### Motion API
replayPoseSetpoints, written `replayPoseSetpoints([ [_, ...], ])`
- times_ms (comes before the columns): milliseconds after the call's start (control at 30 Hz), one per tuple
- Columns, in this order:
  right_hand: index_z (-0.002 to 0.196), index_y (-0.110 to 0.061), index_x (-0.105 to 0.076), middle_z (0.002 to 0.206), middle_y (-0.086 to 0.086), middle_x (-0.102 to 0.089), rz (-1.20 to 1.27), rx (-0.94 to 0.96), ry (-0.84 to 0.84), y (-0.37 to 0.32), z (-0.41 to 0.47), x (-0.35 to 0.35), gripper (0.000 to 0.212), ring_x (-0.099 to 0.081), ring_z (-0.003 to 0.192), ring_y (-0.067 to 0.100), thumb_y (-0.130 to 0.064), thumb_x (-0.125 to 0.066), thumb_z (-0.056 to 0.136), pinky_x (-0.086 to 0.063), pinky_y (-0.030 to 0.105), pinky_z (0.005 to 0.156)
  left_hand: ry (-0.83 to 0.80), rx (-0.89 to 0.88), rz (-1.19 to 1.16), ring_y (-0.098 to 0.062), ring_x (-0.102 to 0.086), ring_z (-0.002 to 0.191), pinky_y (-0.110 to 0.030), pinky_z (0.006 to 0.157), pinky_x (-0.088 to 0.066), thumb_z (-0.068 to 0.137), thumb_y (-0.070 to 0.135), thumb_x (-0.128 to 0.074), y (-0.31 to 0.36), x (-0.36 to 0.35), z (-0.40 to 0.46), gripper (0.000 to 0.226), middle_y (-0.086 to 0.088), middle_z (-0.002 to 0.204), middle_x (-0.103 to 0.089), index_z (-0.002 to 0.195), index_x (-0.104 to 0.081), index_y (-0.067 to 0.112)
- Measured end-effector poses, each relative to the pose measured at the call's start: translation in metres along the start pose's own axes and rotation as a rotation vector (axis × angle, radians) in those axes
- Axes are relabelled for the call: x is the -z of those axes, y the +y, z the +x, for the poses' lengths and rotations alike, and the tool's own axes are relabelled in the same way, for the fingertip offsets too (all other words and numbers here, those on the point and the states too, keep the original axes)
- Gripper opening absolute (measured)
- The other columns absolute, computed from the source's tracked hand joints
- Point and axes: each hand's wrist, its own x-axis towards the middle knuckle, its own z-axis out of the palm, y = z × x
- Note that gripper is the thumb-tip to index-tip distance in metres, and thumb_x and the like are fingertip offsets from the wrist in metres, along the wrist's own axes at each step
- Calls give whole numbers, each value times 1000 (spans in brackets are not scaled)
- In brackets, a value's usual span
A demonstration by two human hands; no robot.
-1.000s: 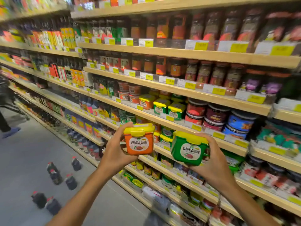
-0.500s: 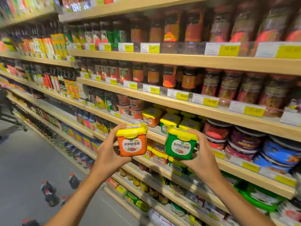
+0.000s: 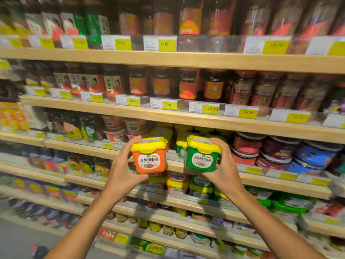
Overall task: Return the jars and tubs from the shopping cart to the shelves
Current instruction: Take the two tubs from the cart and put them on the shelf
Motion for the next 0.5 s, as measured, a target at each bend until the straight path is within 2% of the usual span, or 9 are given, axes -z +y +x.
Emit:
replayPoseSetpoints([
  [67, 141, -19, -39, 144, -4, -42, -30, -18, 44, -3, 2, -7, 91, -45, 127, -5, -14, -91, 67, -45, 12, 97, -42, -5, -39, -5, -57, 120, -15, 77, -54, 59, -10, -85, -11, 4, 9, 99, 13, 143, -49, 140, -45, 31],
  [167, 141, -16, -38, 145, -1, -41, -90, -15, 97, -7, 3, -16, 89, -42, 129, -6, -12, -89, 68, -44, 14, 100, -93, -39, -64, -7, -57, 121, -21, 79, -57, 60, -9, -86, -24, 9, 17, 100, 15, 143, -48, 141, -44, 32],
  [267, 141, -15, -38, 147, 0, -40, -127, 1, 125, -6, 4, -24, 89, -42, 134, 3, -8, -88, 69, -44, 16, 102, -137, -67, -81, -10, -55, 126, -23, 80, -58, 59, -10, -86, -35, 8, 23, 102, 17, 147, -45, 141, -44, 31],
  [400, 143, -12, -37, 148, 2, -40, -177, 56, 125, -3, 11, -32, 88, -42, 137, 9, -9, -88, 72, -40, 13, 104, -161, -77, -105, -11, -54, 127, -38, 82, -62, 58, -10, -87, -48, 3, 27, 106, 18, 148, -43, 142, -42, 34],
  [500, 143, -12, -37, 148, 3, -40, -216, 87, 141, 0, 19, -38, 89, -43, 136, 8, -8, -88, 70, -37, 10, 105, -146, -100, -114, -10, -54, 127, -41, 85, -61, 57, -10, -88, -57, 0, 29, 106, 16, 148, -44, 143, -42, 33],
])
